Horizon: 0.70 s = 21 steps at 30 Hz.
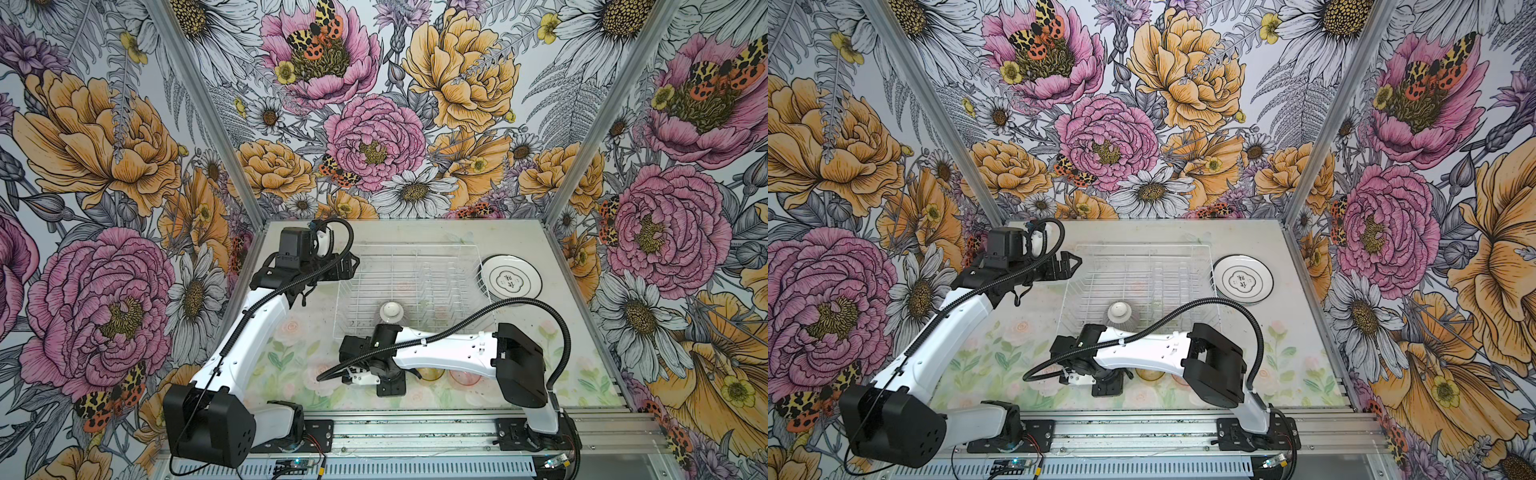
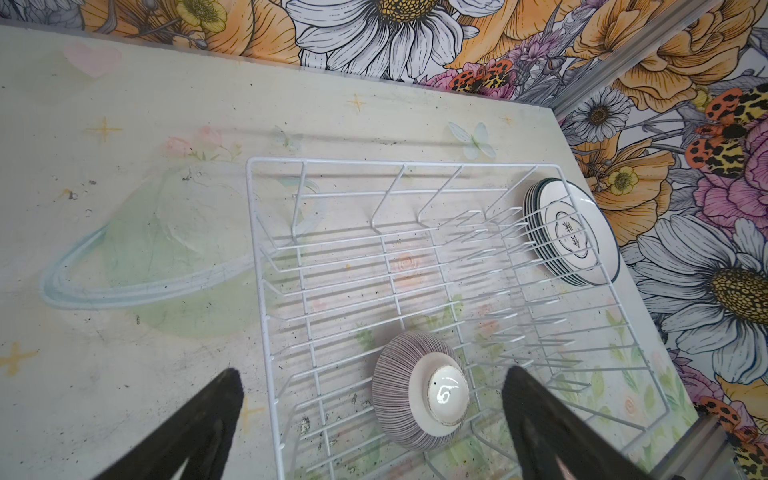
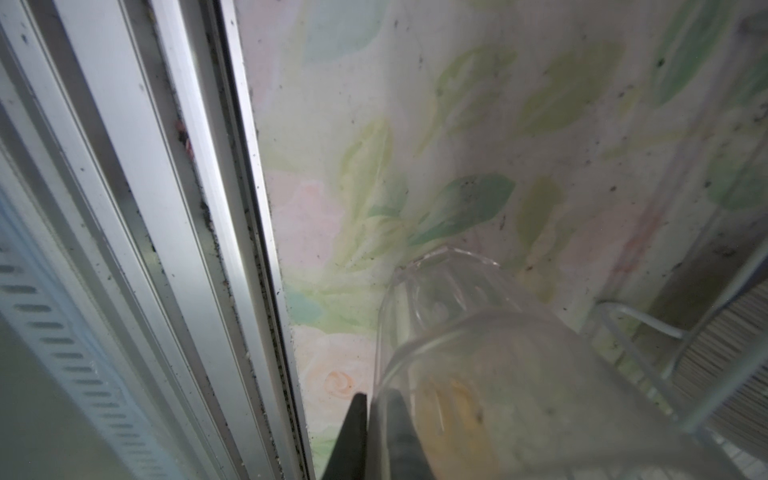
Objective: Unload the mixed dishes from the dish rack
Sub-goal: 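Set the clear glass upside down beside the yellow glass and open the right gripper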
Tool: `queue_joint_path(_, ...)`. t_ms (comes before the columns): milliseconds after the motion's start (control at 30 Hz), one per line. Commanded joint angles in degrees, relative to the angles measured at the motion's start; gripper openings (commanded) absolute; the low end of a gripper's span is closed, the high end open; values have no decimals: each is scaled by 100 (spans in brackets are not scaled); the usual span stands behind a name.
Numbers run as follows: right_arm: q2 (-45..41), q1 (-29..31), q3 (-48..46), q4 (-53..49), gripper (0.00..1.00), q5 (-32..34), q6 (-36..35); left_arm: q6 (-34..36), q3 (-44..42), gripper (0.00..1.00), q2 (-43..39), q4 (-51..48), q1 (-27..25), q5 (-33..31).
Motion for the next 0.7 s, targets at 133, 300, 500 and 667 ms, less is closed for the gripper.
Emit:
queue_joint_path(133, 6, -68, 159, -26, 27, 177, 0, 70, -20, 99, -10, 9, 71, 176)
queue_joint_path(300, -184, -77, 211, -3, 37, 196, 31, 61, -16, 99, -9, -11, 71, 194)
queue_joint_path(500, -656, -121, 219, 71, 40, 98, 87, 66, -53, 99, 9, -107, 23, 110)
queue_joint_path(667, -1185, -201, 174, 160, 41, -43, 163, 110, -103, 99, 42, -167, -103, -46)
